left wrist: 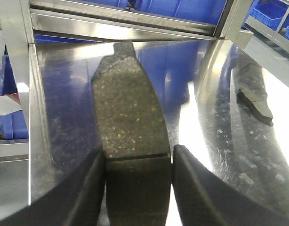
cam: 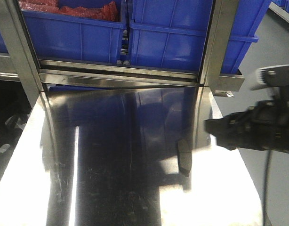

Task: Move and align brake pads A on conveyor
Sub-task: 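Lower the open right gripper over the remaining brake pad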

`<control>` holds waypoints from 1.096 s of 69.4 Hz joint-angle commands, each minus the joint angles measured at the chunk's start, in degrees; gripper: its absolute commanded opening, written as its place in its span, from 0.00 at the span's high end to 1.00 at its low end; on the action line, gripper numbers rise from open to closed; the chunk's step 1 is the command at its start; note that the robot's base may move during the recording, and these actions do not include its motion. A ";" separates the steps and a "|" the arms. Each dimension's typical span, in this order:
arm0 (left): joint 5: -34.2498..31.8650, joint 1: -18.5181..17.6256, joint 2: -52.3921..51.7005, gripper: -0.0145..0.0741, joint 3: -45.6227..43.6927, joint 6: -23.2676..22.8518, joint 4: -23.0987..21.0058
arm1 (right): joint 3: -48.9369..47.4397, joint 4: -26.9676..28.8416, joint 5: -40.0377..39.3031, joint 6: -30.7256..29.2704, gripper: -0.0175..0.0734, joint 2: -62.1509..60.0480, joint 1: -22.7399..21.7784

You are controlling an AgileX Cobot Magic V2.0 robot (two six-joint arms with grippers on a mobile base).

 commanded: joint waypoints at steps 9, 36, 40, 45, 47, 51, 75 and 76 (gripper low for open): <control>-5.64 -0.17 0.69 0.84 -1.38 -0.14 0.25 | -6.99 -9.34 -3.45 14.20 0.29 10.34 7.82; -5.64 -0.17 0.69 0.84 -1.38 -0.14 0.25 | -22.26 -34.88 15.08 42.07 0.29 25.14 8.41; -5.64 -0.17 0.69 0.84 -1.38 -0.14 0.25 | -24.22 -35.00 17.25 42.07 0.29 26.77 8.41; -5.64 -0.17 0.69 0.84 -1.38 -0.14 0.25 | -26.33 -35.70 18.97 44.11 0.29 28.81 8.41; -5.64 -0.17 0.69 0.84 -1.38 -0.14 0.25 | -26.98 -35.97 19.28 44.76 0.29 29.34 8.36; -5.64 -0.17 0.69 0.84 -1.38 -0.14 0.25 | -28.29 -36.05 19.93 46.59 0.29 31.04 8.30; -5.64 -0.17 0.69 0.84 -1.38 -0.14 0.25 | -37.01 -37.02 28.56 46.96 0.28 41.77 8.30; -5.64 -0.17 0.69 0.84 -1.38 -0.14 0.25 | -37.26 -36.92 28.67 46.96 0.28 41.92 8.30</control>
